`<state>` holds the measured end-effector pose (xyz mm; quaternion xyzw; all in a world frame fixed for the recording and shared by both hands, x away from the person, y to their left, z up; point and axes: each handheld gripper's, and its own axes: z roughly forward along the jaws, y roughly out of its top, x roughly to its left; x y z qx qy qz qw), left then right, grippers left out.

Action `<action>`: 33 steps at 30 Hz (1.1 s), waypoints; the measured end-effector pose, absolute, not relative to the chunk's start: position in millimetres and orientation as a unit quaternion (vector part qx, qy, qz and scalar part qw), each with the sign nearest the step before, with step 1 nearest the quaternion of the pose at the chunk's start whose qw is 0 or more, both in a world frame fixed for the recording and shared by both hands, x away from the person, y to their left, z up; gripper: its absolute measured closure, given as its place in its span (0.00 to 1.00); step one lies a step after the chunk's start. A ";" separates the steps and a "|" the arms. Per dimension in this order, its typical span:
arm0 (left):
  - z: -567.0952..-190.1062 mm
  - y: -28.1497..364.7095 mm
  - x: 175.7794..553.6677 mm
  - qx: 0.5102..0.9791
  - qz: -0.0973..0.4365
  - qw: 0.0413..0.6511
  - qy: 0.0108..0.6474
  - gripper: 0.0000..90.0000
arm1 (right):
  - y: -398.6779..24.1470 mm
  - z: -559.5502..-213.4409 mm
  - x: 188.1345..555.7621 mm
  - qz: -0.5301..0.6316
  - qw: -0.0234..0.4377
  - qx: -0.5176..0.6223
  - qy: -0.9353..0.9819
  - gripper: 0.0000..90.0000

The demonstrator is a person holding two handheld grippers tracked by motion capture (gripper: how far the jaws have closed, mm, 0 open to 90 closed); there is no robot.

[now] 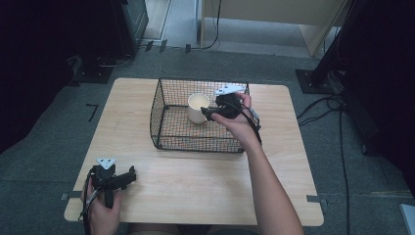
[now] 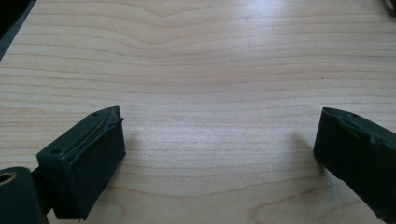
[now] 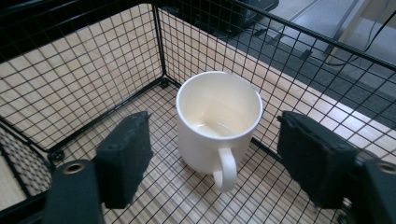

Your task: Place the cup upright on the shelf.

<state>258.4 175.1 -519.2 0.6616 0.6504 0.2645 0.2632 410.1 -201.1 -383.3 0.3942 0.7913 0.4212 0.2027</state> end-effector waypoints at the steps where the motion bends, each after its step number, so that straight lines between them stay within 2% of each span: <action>1: -519.3 175.0 258.4 0.661 0.265 0.264 0.651 0.02 | -201.2 -381.8 407.1 0.420 0.201 0.395 0.792 0.18; 2: -519.3 175.0 258.4 0.661 0.265 0.263 0.651 0.02 | -201.4 -380.3 404.2 0.418 0.200 0.397 0.793 0.15; 7: -519.3 175.1 258.4 0.661 0.265 0.264 0.651 0.02 | -203.2 -376.8 391.1 0.411 0.197 0.397 0.797 0.14; 17: -519.3 175.0 258.4 0.661 0.265 0.264 0.651 0.02 | -220.0 -374.3 355.6 0.400 0.191 0.404 0.800 0.03; 33: -519.4 175.0 258.4 0.660 0.265 0.264 0.651 0.02 | -264.5 -383.2 309.3 0.404 0.196 0.424 0.787 0.01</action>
